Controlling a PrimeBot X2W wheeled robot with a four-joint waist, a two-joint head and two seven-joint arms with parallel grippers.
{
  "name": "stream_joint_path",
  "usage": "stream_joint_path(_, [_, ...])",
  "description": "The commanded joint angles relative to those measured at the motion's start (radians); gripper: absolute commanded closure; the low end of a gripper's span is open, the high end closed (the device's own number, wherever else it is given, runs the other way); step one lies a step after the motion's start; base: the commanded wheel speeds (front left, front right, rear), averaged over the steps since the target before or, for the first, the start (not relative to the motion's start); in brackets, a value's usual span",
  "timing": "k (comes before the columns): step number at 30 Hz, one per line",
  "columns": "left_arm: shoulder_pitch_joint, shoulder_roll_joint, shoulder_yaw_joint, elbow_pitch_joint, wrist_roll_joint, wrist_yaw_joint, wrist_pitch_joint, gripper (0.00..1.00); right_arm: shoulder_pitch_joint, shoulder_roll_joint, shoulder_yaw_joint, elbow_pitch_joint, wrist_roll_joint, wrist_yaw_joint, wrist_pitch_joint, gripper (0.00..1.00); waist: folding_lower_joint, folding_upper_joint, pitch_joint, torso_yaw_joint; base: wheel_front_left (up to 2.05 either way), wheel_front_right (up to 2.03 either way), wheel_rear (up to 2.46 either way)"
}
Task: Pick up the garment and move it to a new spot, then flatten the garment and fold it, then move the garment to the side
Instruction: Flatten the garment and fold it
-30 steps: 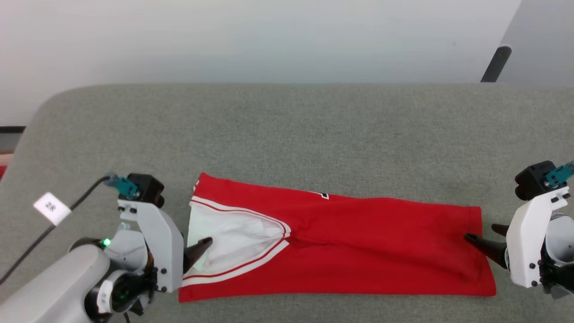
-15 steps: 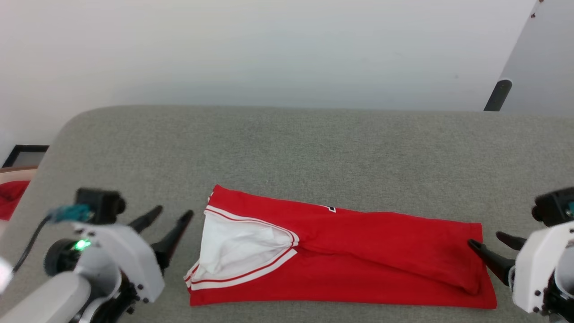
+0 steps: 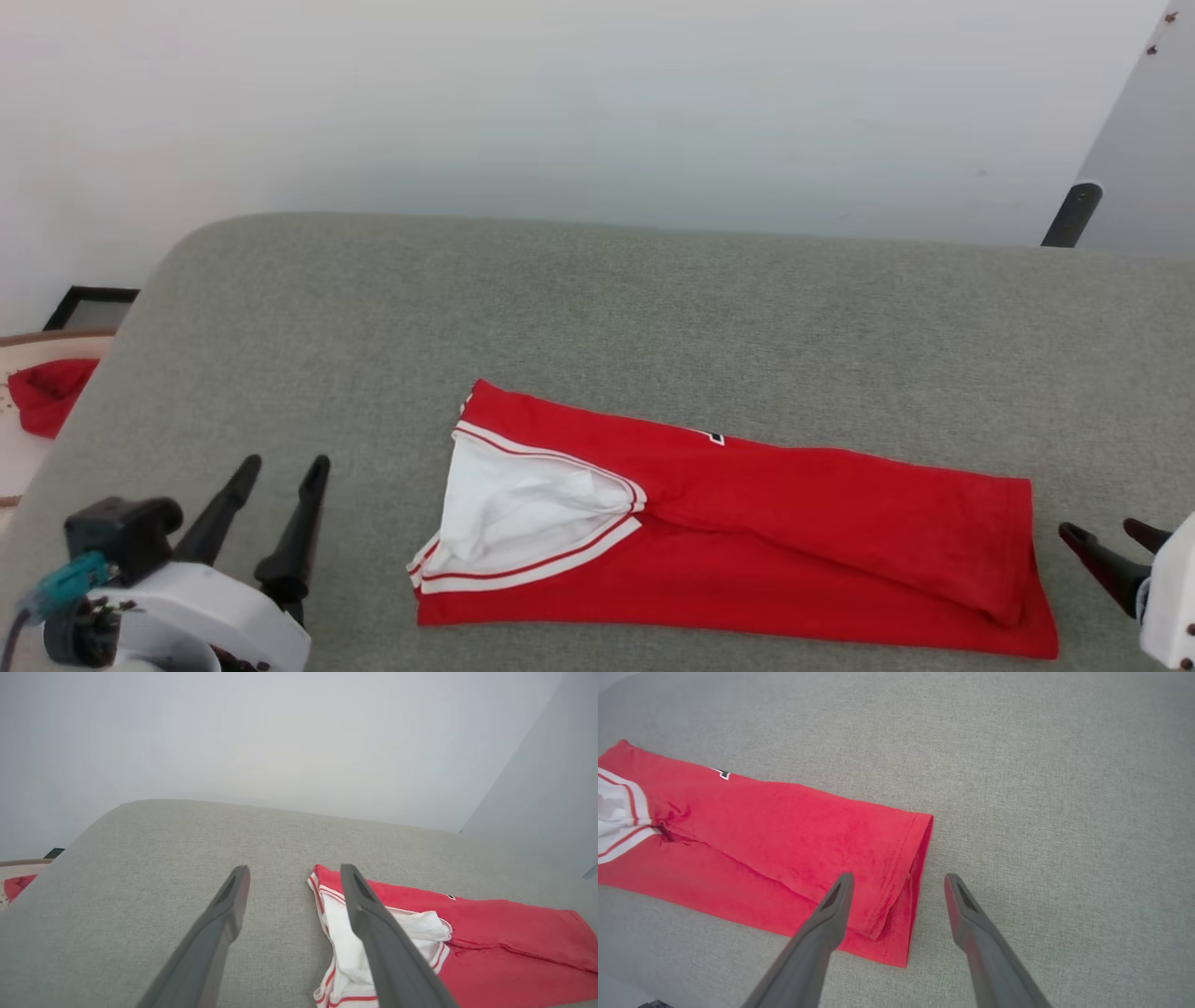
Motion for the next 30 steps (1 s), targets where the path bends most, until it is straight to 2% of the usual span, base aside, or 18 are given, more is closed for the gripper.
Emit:
stream_joint_path(1, [0.021, -0.018, 0.025, 0.004, 0.019, 0.002, -0.007, 0.00, 0.010, 0.000, -0.013, 0.007, -0.005, -0.001, 0.006, 0.00, 0.0000, 0.0000, 0.003, 0.007, 0.00, 0.00, 0.00])
stream_joint_path(6, [0.108, -0.118, 0.194, 0.011, 0.119, -0.022, -0.008, 0.00, -0.009, 0.000, -0.046, 0.038, -0.011, -0.001, 0.044, 0.00, 0.0000, 0.0000, 0.019, 0.026, 0.00, 0.00, 0.00])
stream_joint_path(14, [0.201, -0.280, 0.406, 0.029, 0.250, -0.119, -0.009, 0.00, -0.054, 0.006, -0.075, 0.101, -0.024, -0.001, 0.105, 0.00, 0.0000, 0.0000, 0.068, 0.063, 0.00, 0.00, 0.00])
stream_joint_path(23, [0.191, -0.405, 0.503, 0.083, 0.336, -0.221, -0.009, 0.00, -0.114, 0.033, -0.065, 0.211, -0.033, -0.001, 0.152, 0.00, 0.0000, 0.0000, 0.122, 0.102, 0.00, 0.00, 0.00])
stream_joint_path(30, [0.164, -0.461, 0.535, 0.115, 0.370, -0.266, -0.009, 0.00, -0.161, 0.055, -0.051, 0.322, -0.041, -0.001, 0.198, 0.00, 0.0000, 0.0000, 0.149, 0.118, 0.00, 0.00, 0.00])
